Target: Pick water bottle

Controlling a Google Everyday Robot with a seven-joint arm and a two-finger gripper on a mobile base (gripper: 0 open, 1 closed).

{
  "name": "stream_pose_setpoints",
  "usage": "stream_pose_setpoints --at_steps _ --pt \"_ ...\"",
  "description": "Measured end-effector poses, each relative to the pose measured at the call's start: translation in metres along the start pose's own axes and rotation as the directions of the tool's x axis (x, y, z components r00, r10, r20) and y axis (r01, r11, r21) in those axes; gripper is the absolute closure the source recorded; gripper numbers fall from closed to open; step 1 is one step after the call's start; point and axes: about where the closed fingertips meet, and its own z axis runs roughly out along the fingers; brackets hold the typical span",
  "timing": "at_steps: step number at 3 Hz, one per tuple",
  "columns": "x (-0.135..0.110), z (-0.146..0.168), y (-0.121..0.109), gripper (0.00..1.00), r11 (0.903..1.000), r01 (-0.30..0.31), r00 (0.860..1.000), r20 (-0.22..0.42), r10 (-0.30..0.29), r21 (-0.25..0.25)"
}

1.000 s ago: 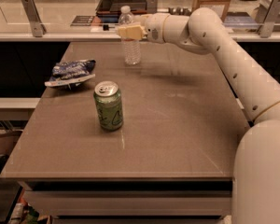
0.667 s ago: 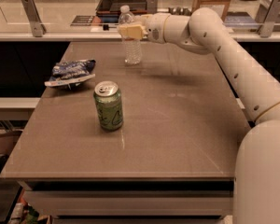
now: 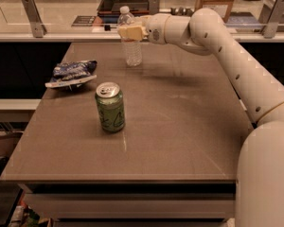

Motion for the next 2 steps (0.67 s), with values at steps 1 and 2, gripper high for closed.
stream_pose_setpoints --at_steps 1,2 --pt "0.0 0.0 0.0 1.0 1.0 0.0 1.0 0.0 0.0 0.0" --pt "-0.012 -0.002 -0.006 1.0 0.9999 0.004 0.999 0.04 -0.003 -0.012"
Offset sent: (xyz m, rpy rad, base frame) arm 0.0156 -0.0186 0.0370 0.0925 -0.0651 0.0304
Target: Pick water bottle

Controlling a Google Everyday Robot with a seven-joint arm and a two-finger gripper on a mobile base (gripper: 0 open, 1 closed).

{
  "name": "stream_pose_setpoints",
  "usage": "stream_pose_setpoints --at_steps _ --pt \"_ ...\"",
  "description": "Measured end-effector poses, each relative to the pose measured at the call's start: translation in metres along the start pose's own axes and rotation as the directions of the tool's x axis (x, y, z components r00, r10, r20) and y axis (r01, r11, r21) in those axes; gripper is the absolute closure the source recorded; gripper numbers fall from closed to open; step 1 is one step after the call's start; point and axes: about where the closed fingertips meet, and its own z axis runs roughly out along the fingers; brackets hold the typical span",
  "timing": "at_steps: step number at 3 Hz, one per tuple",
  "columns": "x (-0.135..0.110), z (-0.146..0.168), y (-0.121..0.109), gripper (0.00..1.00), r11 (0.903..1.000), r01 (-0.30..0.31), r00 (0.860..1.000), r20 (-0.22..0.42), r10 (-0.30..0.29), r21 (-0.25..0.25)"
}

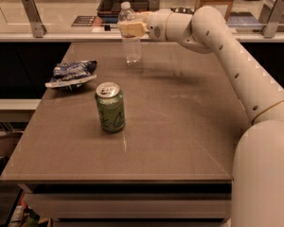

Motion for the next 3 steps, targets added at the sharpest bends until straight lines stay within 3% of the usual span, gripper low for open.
stream_pose_setpoints --at_steps 1,2,3 --pt "-0.023 -0.018 -0.006 1.0 0.9996 0.008 0.998 0.055 -0.009 0.026" --pt "-0.046 -0.047 -0.011 1.0 0.9955 0.033 0.995 0.086 -0.041 0.089" --pt "-0.069 -0.071 -0.012 1.0 0.9868 0.07 0.993 0.083 -0.082 0.147"
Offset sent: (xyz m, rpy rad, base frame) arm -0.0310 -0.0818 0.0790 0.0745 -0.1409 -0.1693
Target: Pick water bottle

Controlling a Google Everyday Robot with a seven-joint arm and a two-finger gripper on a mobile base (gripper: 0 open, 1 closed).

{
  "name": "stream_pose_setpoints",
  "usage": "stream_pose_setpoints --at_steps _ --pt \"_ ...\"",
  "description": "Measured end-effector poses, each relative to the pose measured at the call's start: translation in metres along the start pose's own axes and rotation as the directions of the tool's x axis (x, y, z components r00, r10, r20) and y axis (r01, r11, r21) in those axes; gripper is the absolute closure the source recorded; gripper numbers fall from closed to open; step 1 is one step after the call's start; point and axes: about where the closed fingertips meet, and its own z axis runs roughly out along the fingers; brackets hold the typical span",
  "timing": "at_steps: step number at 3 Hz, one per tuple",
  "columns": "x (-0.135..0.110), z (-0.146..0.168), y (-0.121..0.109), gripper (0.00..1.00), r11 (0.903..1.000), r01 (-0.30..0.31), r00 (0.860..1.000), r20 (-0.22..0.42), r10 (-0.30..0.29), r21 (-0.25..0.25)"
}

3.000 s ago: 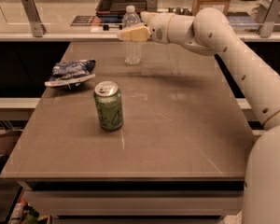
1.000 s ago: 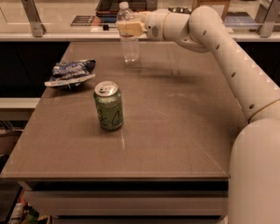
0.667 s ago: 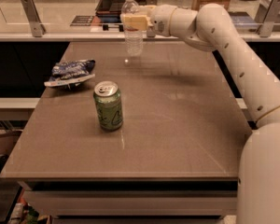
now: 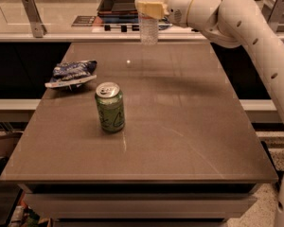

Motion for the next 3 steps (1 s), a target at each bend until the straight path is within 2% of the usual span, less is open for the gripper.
stream_pose_setpoints --at_steps 1,3 --pt "-0.022 -0.016 -0.006 1.0 0.9981 0.046 0.999 0.008 -0.047 0.041" --pt "-0.057 -0.024 -0.015 1.0 0.9898 0.127 0.991 0.023 -0.129 0.066"
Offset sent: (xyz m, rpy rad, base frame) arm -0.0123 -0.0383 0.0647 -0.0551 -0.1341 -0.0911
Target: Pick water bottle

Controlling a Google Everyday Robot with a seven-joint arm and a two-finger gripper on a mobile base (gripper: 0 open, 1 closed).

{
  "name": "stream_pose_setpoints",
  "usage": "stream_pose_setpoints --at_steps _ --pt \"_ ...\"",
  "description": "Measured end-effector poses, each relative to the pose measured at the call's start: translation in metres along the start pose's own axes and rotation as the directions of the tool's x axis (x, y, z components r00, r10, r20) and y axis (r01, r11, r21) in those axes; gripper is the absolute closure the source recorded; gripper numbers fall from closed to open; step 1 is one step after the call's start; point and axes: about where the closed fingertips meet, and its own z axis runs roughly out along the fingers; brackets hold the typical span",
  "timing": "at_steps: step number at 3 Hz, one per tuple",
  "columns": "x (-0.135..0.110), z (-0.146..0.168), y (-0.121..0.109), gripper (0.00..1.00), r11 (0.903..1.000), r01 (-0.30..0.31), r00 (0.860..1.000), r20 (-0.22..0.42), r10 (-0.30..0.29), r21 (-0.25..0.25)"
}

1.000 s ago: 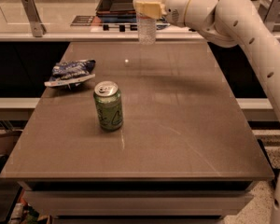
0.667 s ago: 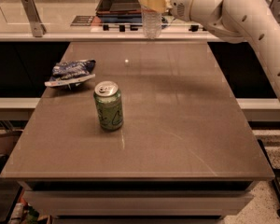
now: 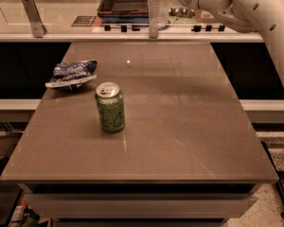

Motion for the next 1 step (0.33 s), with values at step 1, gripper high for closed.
stream_pose_setpoints --at_steps 1 --pt "0.0 0.0001 0.0001 1.0 1.0 0.0 1.0 0.0 0.0 0.0"
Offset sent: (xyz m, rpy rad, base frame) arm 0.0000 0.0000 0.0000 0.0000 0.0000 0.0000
